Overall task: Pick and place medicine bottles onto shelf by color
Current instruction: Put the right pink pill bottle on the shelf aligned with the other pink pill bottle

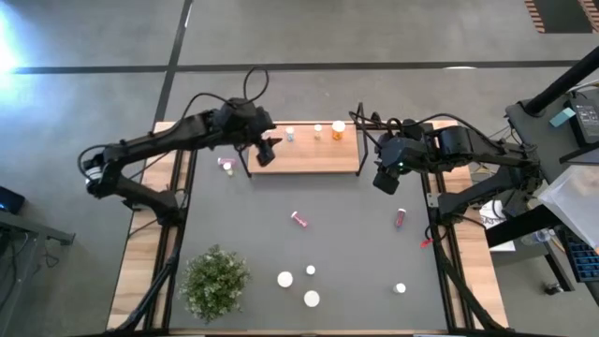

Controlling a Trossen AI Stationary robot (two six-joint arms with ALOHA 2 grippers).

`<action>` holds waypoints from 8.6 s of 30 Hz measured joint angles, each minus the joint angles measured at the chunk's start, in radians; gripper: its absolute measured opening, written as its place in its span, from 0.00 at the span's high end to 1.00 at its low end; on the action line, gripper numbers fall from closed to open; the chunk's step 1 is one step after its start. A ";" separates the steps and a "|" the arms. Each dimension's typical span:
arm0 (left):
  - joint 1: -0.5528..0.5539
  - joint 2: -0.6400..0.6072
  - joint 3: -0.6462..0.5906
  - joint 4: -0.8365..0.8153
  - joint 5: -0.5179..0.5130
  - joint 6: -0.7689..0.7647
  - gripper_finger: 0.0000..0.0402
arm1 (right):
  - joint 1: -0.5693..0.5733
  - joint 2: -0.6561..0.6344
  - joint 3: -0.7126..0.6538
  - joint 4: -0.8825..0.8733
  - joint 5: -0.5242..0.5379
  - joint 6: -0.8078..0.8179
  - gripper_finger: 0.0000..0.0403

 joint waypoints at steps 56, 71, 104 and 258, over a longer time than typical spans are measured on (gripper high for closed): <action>-0.471 0.546 0.034 0.043 0.049 -2.164 0.55 | 0.000 0.000 0.000 0.004 0.000 0.000 0.46; -0.480 0.584 0.011 0.028 -0.065 -2.309 0.55 | 0.000 0.000 0.000 0.022 0.000 0.000 0.46; -0.480 0.609 -0.044 0.036 -0.086 -2.279 0.55 | 0.000 0.000 0.000 0.026 0.000 0.000 0.46; -0.379 0.575 0.022 0.275 -0.570 -1.002 0.80 | 0.000 0.000 0.000 0.026 0.000 0.000 0.46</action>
